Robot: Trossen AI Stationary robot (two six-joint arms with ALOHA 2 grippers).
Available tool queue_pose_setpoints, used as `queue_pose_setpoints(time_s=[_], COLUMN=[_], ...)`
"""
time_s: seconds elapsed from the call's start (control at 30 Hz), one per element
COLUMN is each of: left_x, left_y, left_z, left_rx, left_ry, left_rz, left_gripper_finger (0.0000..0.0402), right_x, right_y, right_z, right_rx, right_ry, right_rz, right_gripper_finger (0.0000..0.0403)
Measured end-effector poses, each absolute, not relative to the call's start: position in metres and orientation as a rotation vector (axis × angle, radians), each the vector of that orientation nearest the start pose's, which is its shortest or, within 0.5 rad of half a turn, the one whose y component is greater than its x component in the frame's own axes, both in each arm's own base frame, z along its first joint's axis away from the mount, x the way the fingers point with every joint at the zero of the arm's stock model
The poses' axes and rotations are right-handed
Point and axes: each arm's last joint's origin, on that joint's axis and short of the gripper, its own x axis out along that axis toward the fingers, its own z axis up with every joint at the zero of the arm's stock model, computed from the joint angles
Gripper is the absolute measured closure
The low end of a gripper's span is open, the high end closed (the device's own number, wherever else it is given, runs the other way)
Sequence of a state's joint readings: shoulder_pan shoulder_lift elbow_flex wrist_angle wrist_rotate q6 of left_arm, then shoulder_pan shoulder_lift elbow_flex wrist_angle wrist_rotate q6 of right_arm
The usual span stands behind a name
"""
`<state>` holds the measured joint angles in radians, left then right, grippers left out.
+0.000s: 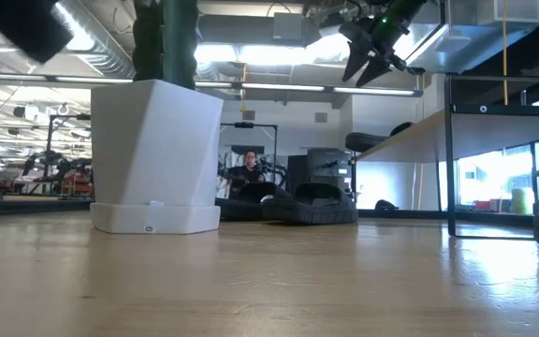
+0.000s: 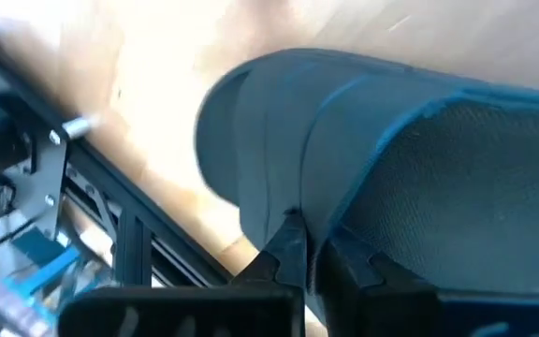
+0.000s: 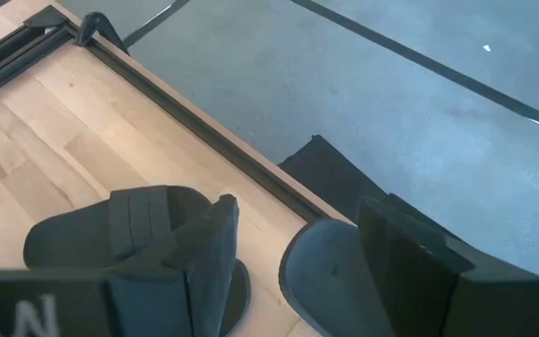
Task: Pick and place slides into the shelf
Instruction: Put the black slide on the shelf
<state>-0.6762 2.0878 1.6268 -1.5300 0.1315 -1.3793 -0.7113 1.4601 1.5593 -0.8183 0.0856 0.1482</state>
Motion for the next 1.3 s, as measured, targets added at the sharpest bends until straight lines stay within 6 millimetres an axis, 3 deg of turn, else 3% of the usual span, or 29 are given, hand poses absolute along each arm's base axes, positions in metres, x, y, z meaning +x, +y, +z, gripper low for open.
queue_pose_setpoints(time_s=[0.13, 0.3, 0.67, 1.03, 1.3], left_x=[0.276, 0.268, 0.266, 0.279, 0.278], left_y=[-0.22, -0.208, -0.178, -0.119, -0.061], left_z=[0.216, 0.265, 0.373, 0.447, 0.469], left_rx=[-0.376, -0.48, -0.784, -0.362, -0.063], left_ry=[1.7, 1.492, 0.902, 0.317, 0.166], left_rz=[0.769, 0.629, 0.118, -0.191, -0.187], left_gripper_finger=[0.0397, 0.0398, 0.0399, 0.0398, 0.0399], right_x=[0.227, 0.227, 0.227, 0.227, 0.227], right_y=[-0.199, -0.199, -0.199, -0.199, -0.196], right_z=[0.387, 0.387, 0.387, 0.387, 0.385], right_rx=[0.36, 0.359, 0.332, 0.337, 0.377], right_ry=[0.639, 0.64, 0.65, 0.649, 0.664], right_rz=[-0.815, -0.815, -0.804, -0.804, -0.731], right_gripper_finger=[0.0182, 0.0182, 0.0182, 0.0182, 0.0182])
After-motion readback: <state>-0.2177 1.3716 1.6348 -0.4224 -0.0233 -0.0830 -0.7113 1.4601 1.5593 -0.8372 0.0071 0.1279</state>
